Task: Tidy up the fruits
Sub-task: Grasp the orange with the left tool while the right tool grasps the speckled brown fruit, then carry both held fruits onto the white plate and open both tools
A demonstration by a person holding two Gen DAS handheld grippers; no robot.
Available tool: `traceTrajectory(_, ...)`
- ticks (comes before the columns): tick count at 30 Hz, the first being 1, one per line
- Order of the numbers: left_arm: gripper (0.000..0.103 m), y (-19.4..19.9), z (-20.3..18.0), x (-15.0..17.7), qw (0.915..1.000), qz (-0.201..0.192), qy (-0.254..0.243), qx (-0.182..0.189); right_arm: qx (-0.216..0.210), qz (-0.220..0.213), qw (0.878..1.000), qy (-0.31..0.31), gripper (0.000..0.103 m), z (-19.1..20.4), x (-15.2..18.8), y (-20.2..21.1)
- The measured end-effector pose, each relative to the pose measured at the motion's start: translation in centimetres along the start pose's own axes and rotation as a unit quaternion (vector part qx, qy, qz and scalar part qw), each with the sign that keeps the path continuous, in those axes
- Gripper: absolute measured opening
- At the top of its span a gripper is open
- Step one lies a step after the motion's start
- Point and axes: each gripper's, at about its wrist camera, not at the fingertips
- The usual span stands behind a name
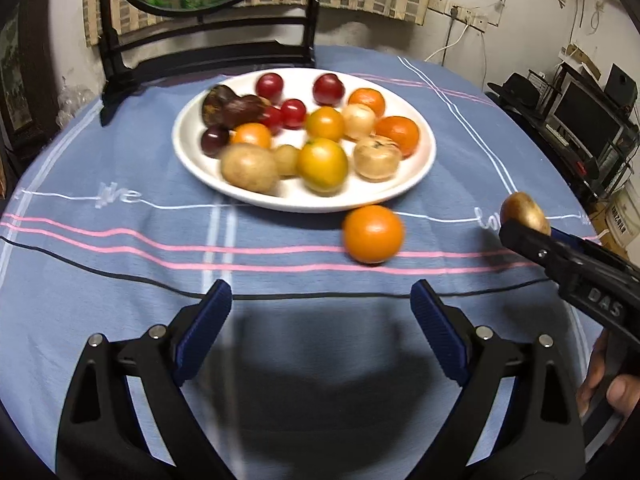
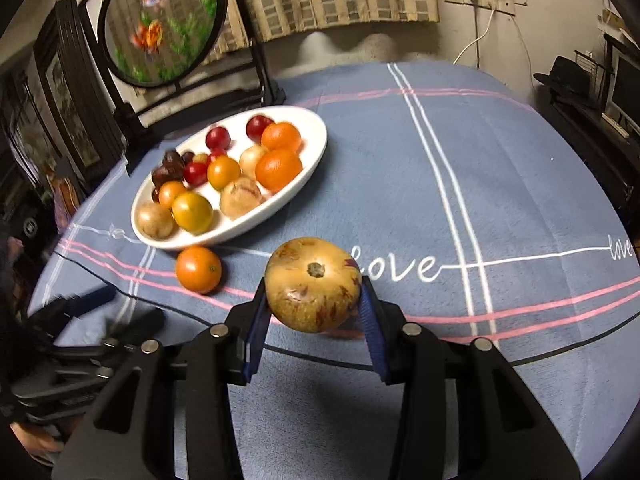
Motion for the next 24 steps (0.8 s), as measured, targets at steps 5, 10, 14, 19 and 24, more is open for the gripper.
traceTrajectory(5, 0.087, -1.8, -1.9, -0.8, 0.9999, 0.007, 0.007, -0.012, 0.005, -0.02, 1.0, -0.012, 0.043, -1.5, -0.1, 1.1)
traceTrajectory(10, 0.053, -4.1, -3.3, -1.3, 0.9991, 0.035, -0.001, -0.025, -0.004, -0.027, 0.999, -0.016, 0.043, -1.6, -0.2, 1.4)
traceTrajectory(14, 0.04, -4.2, -3.7, -1.4, 0.9993, 0.027, -0.008, -0.024, -0.005, -0.025, 1.0, -0.015, 0.043, -1.5, -0.2, 1.3)
traceTrajectory(19, 0.04, -3.0, -2.8, -1.2, 0.9994, 0.026, -0.015, -0.019, -0.005, -0.023, 1.0, -0.013, 0.043, -1.4, -0.2, 1.2)
traceTrajectory(24, 0.04, 0.3, -1.7, -1.1, 0.9987, -0.005, -0.048, -0.015, -0.009, -0.026, 1.0, -0.01, 0.043, -1.0, -0.2, 1.2)
Point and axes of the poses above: each gripper's, at about its wrist camera, not at the fingertips, and y roughly against the way its jaws point, z to its left, x to its underside, and after that the axes turned 13 degrees about y, right-handed
